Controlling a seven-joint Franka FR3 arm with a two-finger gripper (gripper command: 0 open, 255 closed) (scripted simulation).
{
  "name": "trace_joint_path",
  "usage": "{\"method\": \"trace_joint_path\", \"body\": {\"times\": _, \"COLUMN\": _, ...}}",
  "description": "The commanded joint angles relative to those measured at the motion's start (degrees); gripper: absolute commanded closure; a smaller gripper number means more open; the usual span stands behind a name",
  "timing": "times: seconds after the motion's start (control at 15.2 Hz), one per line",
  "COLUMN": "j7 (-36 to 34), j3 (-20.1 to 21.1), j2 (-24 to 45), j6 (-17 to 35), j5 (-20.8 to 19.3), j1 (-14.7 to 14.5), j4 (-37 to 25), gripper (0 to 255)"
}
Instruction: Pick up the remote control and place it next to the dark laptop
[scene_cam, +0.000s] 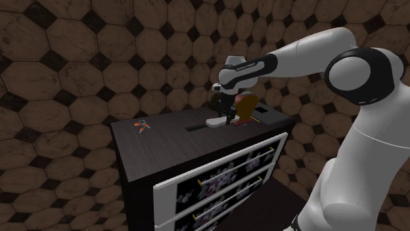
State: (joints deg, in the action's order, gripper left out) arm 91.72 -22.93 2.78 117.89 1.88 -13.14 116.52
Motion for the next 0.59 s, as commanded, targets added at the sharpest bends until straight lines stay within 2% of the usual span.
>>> {"method": "trace_joint_path", "body": {"times": 0.0, "j7": 2.9, "j3": -1.4, "j2": -0.5, "j6": 0.2, "j5": -0.2, "j1": 1.5, "j4": 0.6, "gripper": 255}}
{"method": "trace_joint_path", "body": {"times": 0.53, "j7": 13.5, "j3": -6.7, "j2": -1.3, "j6": 0.2, "j5": -0.7, "j1": 7.1, "j4": 1.5, "gripper": 255}}
